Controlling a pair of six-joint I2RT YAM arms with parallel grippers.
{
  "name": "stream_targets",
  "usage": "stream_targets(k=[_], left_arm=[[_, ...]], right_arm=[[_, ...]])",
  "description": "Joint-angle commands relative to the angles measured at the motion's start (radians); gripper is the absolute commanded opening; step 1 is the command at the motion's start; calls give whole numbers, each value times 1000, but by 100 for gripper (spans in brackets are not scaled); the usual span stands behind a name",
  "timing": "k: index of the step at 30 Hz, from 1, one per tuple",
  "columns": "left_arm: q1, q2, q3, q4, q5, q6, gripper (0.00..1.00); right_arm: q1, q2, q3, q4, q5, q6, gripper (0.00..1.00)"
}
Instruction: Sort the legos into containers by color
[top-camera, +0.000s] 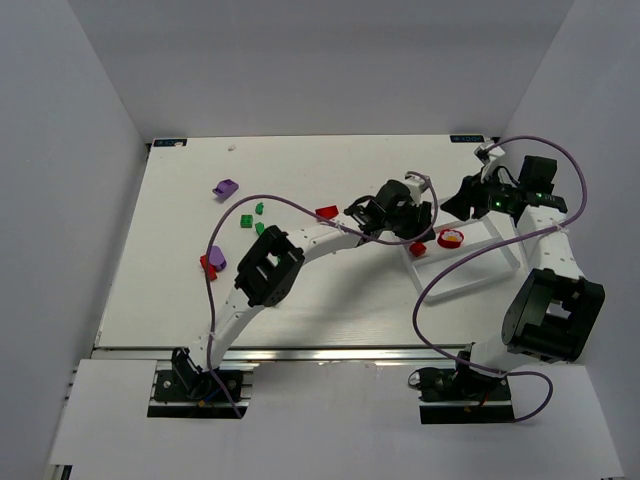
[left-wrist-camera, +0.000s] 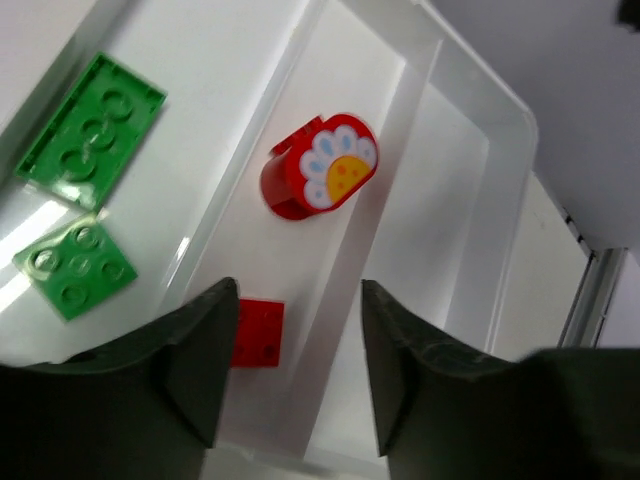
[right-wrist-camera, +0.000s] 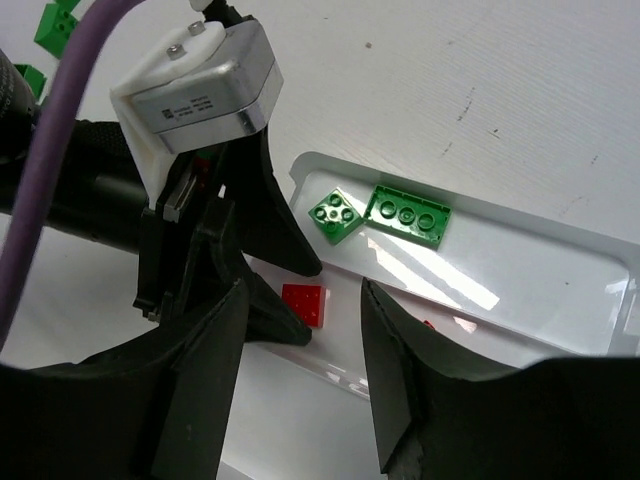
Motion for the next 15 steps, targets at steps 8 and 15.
stream_targets(k=[8, 15], left_arm=[[138, -570, -535, 27, -167, 13, 6], [219, -894, -834, -27, -347, -21, 62]], right_arm=[[17, 46, 104, -208, -198, -349, 61], [247, 113, 187, -331, -21, -612, 79]])
